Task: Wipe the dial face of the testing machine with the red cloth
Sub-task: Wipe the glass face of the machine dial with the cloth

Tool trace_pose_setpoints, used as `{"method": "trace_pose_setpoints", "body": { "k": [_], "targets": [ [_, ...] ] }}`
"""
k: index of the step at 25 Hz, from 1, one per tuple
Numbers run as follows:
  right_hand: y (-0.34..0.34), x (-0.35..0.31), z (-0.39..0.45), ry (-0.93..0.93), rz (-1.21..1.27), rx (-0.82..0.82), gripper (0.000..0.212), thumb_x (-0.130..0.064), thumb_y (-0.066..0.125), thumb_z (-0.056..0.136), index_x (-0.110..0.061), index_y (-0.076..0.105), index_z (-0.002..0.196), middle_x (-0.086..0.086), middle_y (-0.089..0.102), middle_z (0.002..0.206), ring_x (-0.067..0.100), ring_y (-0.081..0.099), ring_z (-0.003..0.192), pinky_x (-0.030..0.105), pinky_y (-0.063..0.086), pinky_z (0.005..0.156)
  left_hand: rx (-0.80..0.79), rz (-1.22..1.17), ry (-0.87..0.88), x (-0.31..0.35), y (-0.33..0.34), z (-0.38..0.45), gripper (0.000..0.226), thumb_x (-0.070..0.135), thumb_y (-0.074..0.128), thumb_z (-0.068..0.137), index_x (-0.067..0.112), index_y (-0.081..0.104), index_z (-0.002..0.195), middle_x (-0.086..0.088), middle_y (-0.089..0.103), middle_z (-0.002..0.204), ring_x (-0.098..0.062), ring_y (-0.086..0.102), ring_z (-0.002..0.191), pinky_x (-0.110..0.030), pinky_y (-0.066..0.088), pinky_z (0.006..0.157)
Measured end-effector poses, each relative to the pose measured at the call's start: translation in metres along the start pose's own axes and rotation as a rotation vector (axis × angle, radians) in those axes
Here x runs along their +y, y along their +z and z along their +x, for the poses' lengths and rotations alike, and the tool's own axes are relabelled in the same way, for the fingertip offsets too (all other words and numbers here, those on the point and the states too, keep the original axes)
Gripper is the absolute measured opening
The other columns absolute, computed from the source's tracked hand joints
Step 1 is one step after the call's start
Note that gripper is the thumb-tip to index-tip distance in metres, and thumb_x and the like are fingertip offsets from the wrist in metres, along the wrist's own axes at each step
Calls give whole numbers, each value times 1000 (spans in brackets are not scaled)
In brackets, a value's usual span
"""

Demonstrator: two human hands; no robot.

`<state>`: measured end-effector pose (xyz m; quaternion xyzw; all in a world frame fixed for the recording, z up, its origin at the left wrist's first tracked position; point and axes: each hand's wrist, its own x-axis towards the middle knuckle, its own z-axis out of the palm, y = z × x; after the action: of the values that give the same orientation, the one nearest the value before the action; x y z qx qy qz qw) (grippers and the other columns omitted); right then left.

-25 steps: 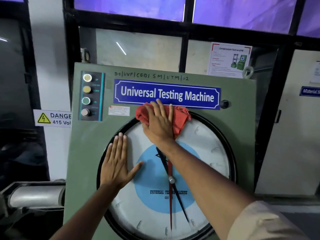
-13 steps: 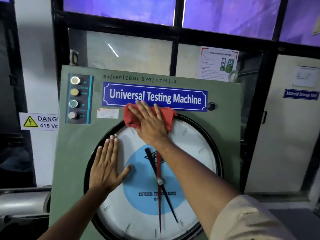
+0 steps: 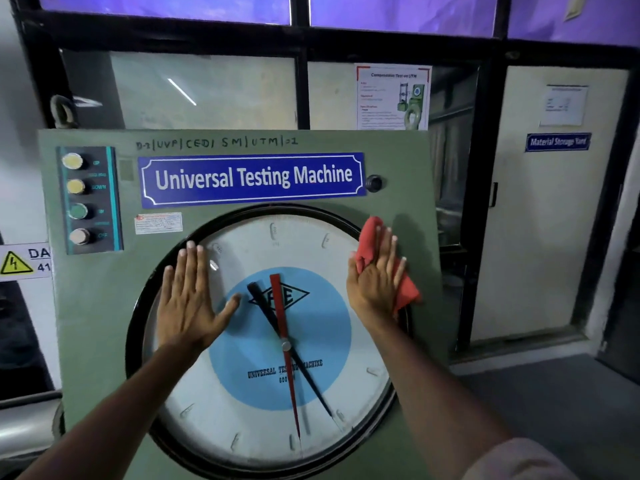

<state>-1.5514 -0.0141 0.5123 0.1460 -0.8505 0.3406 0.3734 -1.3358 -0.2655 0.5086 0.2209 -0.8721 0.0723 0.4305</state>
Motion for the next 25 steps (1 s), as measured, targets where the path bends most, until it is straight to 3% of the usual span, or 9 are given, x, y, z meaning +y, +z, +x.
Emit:
{"method": "trace_pose_setpoints", "body": {
  "k": [4, 6, 9, 15, 18, 21, 25],
  "targets": [
    [6, 20, -43, 138, 46, -22, 77, -53, 17, 101, -16, -4, 165, 7, 1, 177, 24, 6, 164, 52, 6, 130, -28, -19, -34, -2, -4, -13, 110, 79, 26, 92, 7, -3, 169, -10, -7, 179, -24, -5, 167, -47, 3, 136],
    [10, 21, -60, 215, 87, -70, 76, -50, 22, 103, -13, -2, 165, 9, -1, 177, 26, 6, 164, 54, 5, 130, -47, -25, -43, -7, -4, -22, 110, 80, 25, 92, 8, -5, 169, -10, -9, 179, -24, -6, 167, -46, 2, 136],
    [17, -6, -64, 273, 95, -132, 74, -46, 31, 107, -19, -14, 160, 10, -6, 177, 28, -1, 164, 56, 4, 129, -49, -19, -52, -11, 0, -29, 111, 82, 24, 92, 8, -5, 169, -10, -10, 179, -24, -7, 167, -47, 2, 136],
    [28, -106, -75, -219, 2, -170, 82, -59, 21, 102, -23, -14, 167, 7, -13, 176, 27, -12, 163, 55, -8, 130, -52, -43, -47, -22, 9, -37, 110, 80, 31, 93, 8, -1, 170, -10, -6, 180, -24, -3, 167, -44, 0, 136],
    [27, -122, -86, -442, -8, -241, 82, -57, 29, 103, -30, -19, 164, 1, -13, 176, 23, -10, 163, 56, -1, 131, -73, -32, -12, -32, 2, -42, 109, 78, 32, 93, 8, 1, 171, -9, -4, 180, -24, 1, 167, -43, 2, 136],
    [2, -113, -67, -461, 118, -340, 74, -57, 21, 105, -37, -27, 157, -5, -19, 173, 17, -14, 162, 57, -3, 130, -94, -14, 62, -32, -14, -34, 105, 77, 30, 95, 10, 1, 171, -7, -4, 180, -22, 2, 167, -44, 6, 136],
    [-57, -98, -22, -376, 171, -339, 71, -50, 27, 111, -32, -16, 163, -3, -20, 174, 15, -17, 161, 56, -8, 130, -114, -49, 120, -13, -57, -1, 100, 75, 25, 98, 13, -4, 171, -4, -9, 179, -20, -6, 167, -42, 0, 136]
  ]
}}
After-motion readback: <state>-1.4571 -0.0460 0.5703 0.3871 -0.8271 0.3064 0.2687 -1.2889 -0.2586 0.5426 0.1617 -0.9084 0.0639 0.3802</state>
